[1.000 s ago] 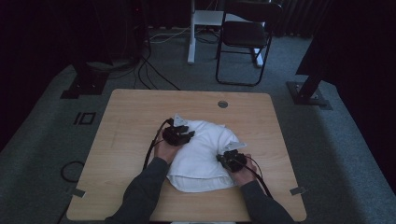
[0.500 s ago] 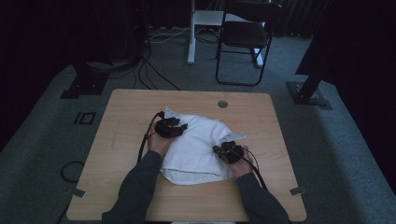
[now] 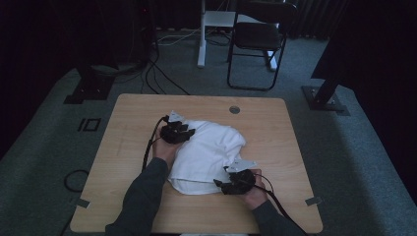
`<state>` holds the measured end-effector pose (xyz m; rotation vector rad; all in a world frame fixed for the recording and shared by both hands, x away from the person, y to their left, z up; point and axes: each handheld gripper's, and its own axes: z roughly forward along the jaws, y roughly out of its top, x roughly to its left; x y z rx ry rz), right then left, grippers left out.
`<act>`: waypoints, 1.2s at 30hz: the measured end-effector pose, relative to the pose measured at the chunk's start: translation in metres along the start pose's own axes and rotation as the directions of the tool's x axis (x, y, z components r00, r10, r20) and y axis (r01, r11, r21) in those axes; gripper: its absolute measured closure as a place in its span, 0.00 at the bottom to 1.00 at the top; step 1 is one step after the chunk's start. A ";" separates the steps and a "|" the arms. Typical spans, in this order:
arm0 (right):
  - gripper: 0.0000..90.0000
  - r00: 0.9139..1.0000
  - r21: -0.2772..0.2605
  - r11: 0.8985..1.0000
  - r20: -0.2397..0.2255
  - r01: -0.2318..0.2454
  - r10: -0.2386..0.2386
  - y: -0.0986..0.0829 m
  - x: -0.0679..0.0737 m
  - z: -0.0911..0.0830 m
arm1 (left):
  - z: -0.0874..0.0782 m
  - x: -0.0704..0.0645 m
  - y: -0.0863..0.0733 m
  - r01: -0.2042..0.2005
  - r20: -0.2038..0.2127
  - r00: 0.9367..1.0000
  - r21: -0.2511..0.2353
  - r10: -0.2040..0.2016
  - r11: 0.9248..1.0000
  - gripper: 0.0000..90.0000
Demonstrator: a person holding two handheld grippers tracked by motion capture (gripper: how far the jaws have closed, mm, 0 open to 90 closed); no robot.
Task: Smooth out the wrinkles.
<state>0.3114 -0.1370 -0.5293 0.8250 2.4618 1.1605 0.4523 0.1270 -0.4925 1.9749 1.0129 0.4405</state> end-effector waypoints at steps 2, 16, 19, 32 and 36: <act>0.75 1.000 0.040 0.999 0.000 0.030 -0.030 -0.003 0.001 0.004 | 0.003 0.000 -0.001 -0.002 0.001 1.000 0.008 0.002 1.000 0.66; 0.98 0.997 -0.049 0.997 0.045 -0.058 0.061 -0.023 -0.021 -0.047 | 0.013 0.002 -0.005 0.010 -0.007 1.000 0.025 -0.010 1.000 0.65; 0.98 0.992 -0.027 0.995 0.083 -0.093 0.095 -0.034 -0.031 -0.048 | 0.014 0.000 -0.005 0.004 0.005 1.000 0.026 -0.004 1.000 0.65; 0.96 0.969 0.074 0.978 0.170 -0.194 0.180 -0.048 -0.062 -0.011 | -0.005 -0.012 0.003 0.026 -0.001 1.000 -0.027 -0.026 0.999 0.60; 0.95 0.969 0.073 0.976 0.158 -0.204 0.190 -0.045 -0.063 -0.008 | -0.028 -0.040 -0.001 -0.010 0.042 0.999 -0.077 0.013 0.997 0.60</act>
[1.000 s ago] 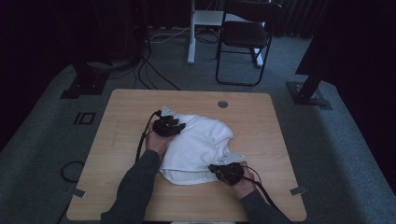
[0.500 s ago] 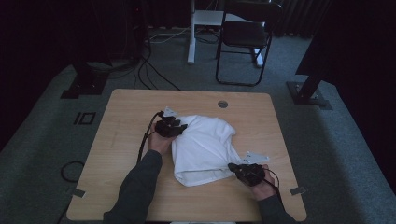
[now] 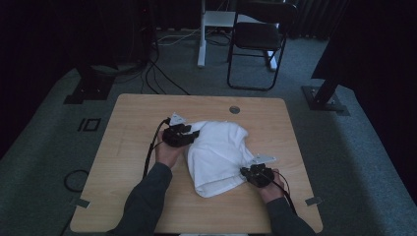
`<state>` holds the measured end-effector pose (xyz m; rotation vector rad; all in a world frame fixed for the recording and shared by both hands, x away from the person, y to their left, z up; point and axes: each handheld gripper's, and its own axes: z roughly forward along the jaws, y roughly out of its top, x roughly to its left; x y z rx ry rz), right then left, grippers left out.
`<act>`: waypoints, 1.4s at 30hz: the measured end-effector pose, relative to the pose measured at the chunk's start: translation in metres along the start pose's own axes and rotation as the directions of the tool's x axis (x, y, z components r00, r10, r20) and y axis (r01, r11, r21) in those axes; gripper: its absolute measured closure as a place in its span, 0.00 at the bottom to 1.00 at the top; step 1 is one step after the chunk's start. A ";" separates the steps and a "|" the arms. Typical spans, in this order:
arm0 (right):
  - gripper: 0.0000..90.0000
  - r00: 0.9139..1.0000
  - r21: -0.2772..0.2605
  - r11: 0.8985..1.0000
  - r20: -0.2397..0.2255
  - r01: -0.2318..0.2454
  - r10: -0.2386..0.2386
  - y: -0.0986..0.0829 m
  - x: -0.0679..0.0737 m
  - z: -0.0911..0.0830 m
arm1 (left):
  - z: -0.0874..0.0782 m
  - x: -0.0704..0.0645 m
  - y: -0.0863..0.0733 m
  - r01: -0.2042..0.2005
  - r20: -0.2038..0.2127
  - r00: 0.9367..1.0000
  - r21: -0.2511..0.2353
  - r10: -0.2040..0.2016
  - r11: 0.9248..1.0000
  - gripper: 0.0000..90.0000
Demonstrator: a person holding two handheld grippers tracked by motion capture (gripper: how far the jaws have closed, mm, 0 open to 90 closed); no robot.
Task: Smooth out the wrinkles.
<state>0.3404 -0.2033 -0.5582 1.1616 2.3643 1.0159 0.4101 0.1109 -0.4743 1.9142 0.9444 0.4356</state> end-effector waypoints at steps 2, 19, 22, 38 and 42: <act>0.95 1.000 -0.002 1.000 -0.009 -0.011 0.011 0.001 0.001 0.001 | -0.006 -0.018 -0.008 -0.027 0.046 0.999 -0.006 0.028 1.000 0.60; 0.92 0.995 -0.019 1.000 -0.098 -0.022 0.020 0.039 0.035 0.042 | 0.013 0.003 -0.019 -0.127 -0.108 0.985 0.100 0.138 0.987 0.65; 0.91 0.994 -0.031 0.999 -0.105 -0.041 0.038 0.048 0.035 0.053 | 0.018 0.014 -0.014 -0.117 -0.134 0.982 0.109 0.131 0.987 0.65; 0.45 0.995 -0.177 0.979 -0.042 -0.099 0.093 0.035 -0.003 -0.009 | -0.041 0.013 -0.014 -0.017 -0.101 0.995 -0.038 0.014 0.999 0.53; 0.44 0.992 -0.178 0.976 0.007 -0.121 0.125 0.013 -0.016 -0.024 | -0.070 0.008 -0.030 -0.008 -0.083 0.997 -0.062 0.003 0.998 0.51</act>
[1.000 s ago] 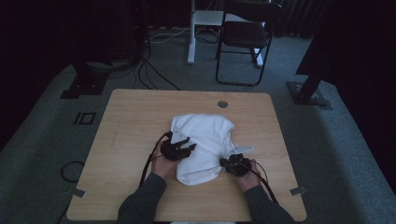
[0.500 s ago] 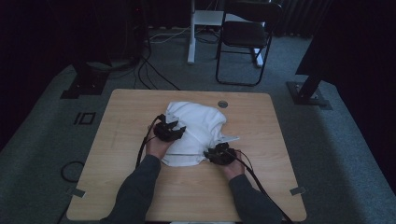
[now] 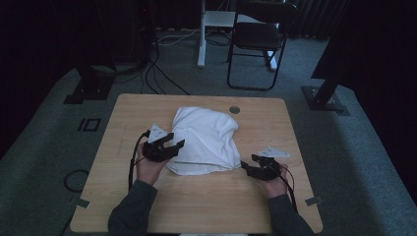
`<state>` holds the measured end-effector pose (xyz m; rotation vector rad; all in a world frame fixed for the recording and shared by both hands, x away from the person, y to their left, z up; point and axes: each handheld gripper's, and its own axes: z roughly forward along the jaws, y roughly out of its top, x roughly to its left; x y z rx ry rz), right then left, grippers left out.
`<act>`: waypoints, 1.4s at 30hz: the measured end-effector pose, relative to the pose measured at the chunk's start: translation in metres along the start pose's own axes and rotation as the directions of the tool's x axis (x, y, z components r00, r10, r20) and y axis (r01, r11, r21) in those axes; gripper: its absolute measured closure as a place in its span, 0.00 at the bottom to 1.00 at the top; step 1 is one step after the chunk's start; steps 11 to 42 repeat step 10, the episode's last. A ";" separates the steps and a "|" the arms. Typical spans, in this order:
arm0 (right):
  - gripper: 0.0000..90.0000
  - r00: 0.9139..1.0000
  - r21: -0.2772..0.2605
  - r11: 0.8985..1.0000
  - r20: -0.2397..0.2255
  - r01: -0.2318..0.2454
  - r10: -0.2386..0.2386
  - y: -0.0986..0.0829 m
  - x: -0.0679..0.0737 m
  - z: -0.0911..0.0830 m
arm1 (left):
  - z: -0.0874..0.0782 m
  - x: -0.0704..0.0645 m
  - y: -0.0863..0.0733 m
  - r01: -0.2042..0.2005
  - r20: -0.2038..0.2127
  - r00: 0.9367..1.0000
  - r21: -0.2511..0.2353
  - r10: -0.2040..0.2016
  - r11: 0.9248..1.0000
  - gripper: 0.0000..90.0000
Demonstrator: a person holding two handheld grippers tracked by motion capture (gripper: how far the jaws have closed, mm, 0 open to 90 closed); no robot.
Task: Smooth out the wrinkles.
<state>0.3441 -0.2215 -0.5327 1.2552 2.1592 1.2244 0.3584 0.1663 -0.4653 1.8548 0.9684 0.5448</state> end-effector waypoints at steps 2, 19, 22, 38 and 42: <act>0.44 0.999 0.003 1.000 0.022 -0.025 0.025 -0.009 -0.009 -0.006 | -0.004 0.000 -0.004 0.006 -0.001 1.000 -0.005 -0.006 1.000 0.51; 0.42 0.991 -0.028 0.994 0.078 -0.108 0.110 -0.019 -0.032 -0.017 | -0.018 0.006 -0.030 0.045 -0.023 0.999 0.016 -0.044 0.999 0.50; 0.42 0.991 -0.028 0.994 0.078 -0.108 0.110 -0.019 -0.032 -0.017 | -0.018 0.006 -0.030 0.045 -0.023 0.999 0.016 -0.044 0.999 0.50; 0.42 0.991 -0.028 0.994 0.078 -0.108 0.110 -0.019 -0.032 -0.017 | -0.018 0.006 -0.030 0.045 -0.023 0.999 0.016 -0.044 0.999 0.50; 0.42 0.991 -0.028 0.994 0.078 -0.108 0.110 -0.019 -0.032 -0.017 | -0.018 0.006 -0.030 0.045 -0.023 0.999 0.016 -0.044 0.999 0.50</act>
